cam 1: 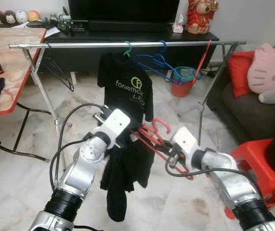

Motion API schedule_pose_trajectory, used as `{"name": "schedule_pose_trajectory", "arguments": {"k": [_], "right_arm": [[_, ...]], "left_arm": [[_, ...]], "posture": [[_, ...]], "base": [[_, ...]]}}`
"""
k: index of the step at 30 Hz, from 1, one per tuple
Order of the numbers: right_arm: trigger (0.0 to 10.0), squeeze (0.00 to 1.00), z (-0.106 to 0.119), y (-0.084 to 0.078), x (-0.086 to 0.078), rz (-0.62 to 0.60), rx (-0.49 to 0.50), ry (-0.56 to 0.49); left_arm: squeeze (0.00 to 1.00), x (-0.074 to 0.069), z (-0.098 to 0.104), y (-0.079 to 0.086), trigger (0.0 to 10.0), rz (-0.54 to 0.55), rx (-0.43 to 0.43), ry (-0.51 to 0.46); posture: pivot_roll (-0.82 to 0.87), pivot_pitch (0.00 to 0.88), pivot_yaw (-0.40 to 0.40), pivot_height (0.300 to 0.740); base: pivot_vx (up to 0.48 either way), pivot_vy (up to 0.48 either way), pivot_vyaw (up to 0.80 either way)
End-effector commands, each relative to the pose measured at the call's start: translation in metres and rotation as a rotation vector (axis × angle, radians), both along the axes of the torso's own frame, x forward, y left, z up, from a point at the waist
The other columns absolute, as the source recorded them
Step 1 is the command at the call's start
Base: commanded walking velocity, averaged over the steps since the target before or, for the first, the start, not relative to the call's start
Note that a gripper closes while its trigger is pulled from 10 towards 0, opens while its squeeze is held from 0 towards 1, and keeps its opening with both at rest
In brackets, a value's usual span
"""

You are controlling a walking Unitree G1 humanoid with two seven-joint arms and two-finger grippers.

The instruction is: Hang hanger

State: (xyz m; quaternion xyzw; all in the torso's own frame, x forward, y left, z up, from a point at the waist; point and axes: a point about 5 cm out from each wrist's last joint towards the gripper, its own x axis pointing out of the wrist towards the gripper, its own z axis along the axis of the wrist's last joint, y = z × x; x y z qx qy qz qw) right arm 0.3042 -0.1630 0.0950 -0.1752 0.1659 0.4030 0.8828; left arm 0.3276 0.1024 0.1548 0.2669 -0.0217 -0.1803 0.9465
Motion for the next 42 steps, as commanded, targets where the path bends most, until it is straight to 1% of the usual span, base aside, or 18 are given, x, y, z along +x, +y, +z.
{"name": "schedule_pose_trajectory", "arguments": {"k": [1, 11, 15, 18, 19, 20, 21, 22, 23, 24, 25, 27, 28, 29, 31, 38, 41, 42], "right_arm": [[0.0, 0.0, -0.005, -0.007, -0.007, 0.023, -0.035, 0.037], [0.0, 0.0, 0.005, -0.021, -0.048, 0.271, 0.053, 0.146], [0.0, 0.0, 0.013, -0.021, -0.052, 0.283, 0.116, 0.143], [0.0, 0.0, 0.018, -0.023, -0.046, 0.212, 0.164, 0.09], [0.0, 0.0, 0.018, -0.023, -0.044, 0.191, 0.168, 0.072], [0.0, 0.0, 0.018, -0.024, -0.043, 0.178, 0.17, 0.059], [0.0, 0.0, 0.016, -0.029, -0.032, 0.047, 0.216, 0.029], [0.0, 0.0, 0.016, -0.03, -0.031, 0.014, 0.23, 0.027], [1.7, 0.0, 0.016, -0.033, -0.028, -0.036, 0.239, -0.002], [1.7, 0.0, 0.016, -0.034, -0.027, -0.059, 0.242, -0.022], [10.0, 0.0, 0.011, -0.041, -0.017, -0.228, 0.3, -0.045], [10.0, 0.0, 0.008, -0.044, -0.014, -0.298, 0.309, -0.057], [10.0, 0.0, -0.001, -0.054, -0.008, -0.471, 0.319, -0.083], [10.0, 0.0, -0.001, -0.054, -0.008, -0.471, 0.319, -0.083], [10.0, 0.0, -0.038, -0.07, -0.011, -0.793, 0.31, -0.005], [10.0, 0.0, -0.1, -0.073, -0.039, -1.065, 0.21, 0.18], [10.0, 0.0, -0.123, -0.072, -0.058, -1.145, 0.195, 0.289], [10.0, 0.0, -0.139, -0.069, -0.075, -1.156, 0.142, 0.364]], "left_arm": [[0.0, 0.004, 0.013, 0.002, 0.0, 0.039, -0.024, -0.038], [0.0, 0.02, -0.003, 0.034, 0.0, 0.26, 0.001, 0.044], [0.0, 0.023, -0.015, 0.055, 0.0, 0.355, -0.005, 0.095], [0.0, 0.023, -0.026, 0.069, 0.0, 0.396, -0.092, 0.14], [0.0, 0.023, -0.028, 0.072, 1.1, 0.411, -0.121, 0.145], [0.0, 0.022, -0.028, 0.074, 1.1, 0.421, -0.14, 0.148], [0.0, 0.021, -0.032, 0.084, 9.7, 0.453, -0.186, 0.15], [0.0, 0.021, -0.033, 0.087, 9.7, 0.461, -0.196, 0.15], [0.0, 0.02, -0.035, 0.091, 10.0, 0.468, -0.233, 0.149], [0.0, 0.02, -0.036, 0.093, 10.0, 0.472, -0.257, 0.147], [0.0, 0.016, -0.043, 0.1, 10.0, 0.457, -0.312, 0.142], [0.0, 0.014, -0.047, 0.101, 10.0, 0.446, -0.322, 0.149], [0.0, 0.008, -0.06, 0.105, 10.0, 0.439, -0.339, 0.186], [0.0, 0.008, -0.06, 0.105, 10.0, 0.439, -0.339, 0.186], [0.0, -0.005, -0.092, 0.109, 10.0, 0.45, -0.338, 0.297], [0.0, -0.024, -0.131, 0.11, 10.0, 0.457, -0.334, 0.456], [0.0, -0.032, -0.144, 0.109, 10.0, 0.445, -0.331, 0.517], [0.0, -0.04, -0.153, 0.109, 10.0, 0.451, -0.318, 0.558]], "posture": [[-0.12, 0.0, -0.098, 0.74], [-0.14, 0.0, -0.085, 0.74], [-0.14, 0.0, -0.083, 0.74], [-0.14, 0.0, -0.075, 0.74], [-0.14, 0.0, -0.071, 0.74], [-0.14, 0.0, -0.071, 0.74], [-0.14, 0.0, -0.061, 0.74], [-0.14, 0.0, -0.061, 0.74], [-0.14, 0.0, -0.056, 0.74], [-0.14, 0.0, -0.054, 0.74], [-0.14, 0.0, -0.05, 0.74], [-0.14, 0.0, -0.044, 0.74], [-0.14, 0.0, -0.036, 0.74], [-0.14, 0.0, -0.036, 0.74], [-0.15, 0.0, -0.022, 0.74], [-0.16, 0.0, 0.001, 0.74], [-0.15, 0.0, 0.007, 0.74], [-0.15, 0.0, 0.008, 0.74]], "base": [[0.0, 0.0, 0.0], [0.0, 0.0, 0.0], [0.0, 0.0, 0.0], [0.0, 0.0, 0.0], [0.0, 0.0, 0.0], [0.0, 0.0, 0.0], [0.0, 0.0, 0.0], [0.0, 0.0, 0.0], [0.0, 0.0, 0.0], [0.0, 0.0, 0.0], [0.0, 0.0, 0.0], [0.0, 0.0, 0.0], [0.0, 0.0, 0.0], [0.0, 0.0, 0.0], [0.0, 0.0, 0.0], [0.0, 0.0, 0.0], [0.0, 0.0, 0.0], [0.0, 0.0, 0.0]]}}
